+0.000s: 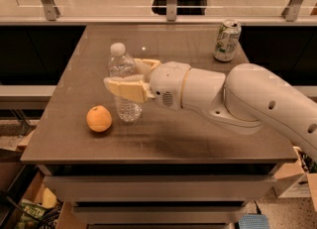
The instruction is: Move water bottle near orange
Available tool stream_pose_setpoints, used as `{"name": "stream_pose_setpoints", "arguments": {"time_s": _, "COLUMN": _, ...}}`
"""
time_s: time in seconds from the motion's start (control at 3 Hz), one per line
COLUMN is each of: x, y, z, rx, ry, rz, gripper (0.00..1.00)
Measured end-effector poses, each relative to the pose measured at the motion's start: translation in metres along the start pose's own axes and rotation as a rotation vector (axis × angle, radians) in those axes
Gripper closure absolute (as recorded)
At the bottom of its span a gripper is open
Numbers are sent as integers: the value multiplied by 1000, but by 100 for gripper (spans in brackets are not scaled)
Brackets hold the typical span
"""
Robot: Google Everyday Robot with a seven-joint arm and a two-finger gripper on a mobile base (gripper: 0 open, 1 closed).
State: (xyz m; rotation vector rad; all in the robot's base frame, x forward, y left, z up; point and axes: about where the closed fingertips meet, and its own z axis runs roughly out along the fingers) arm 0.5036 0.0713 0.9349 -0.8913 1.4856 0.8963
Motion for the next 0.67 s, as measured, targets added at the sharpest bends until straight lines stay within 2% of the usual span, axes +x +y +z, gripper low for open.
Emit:
{"name": "stream_pose_setpoints", "arguments": {"time_s": 0.33, "x": -1, "y": 2, "z": 1, "rx": -3, "ry": 1, "rz": -2, "gripper": 0}}
{"name": "stream_pose_setpoints", "arguments": {"time_s": 0.67, "x": -1, "y": 2, "z": 1, "rx": -3, "ry": 1, "rz": -2, "gripper": 0}}
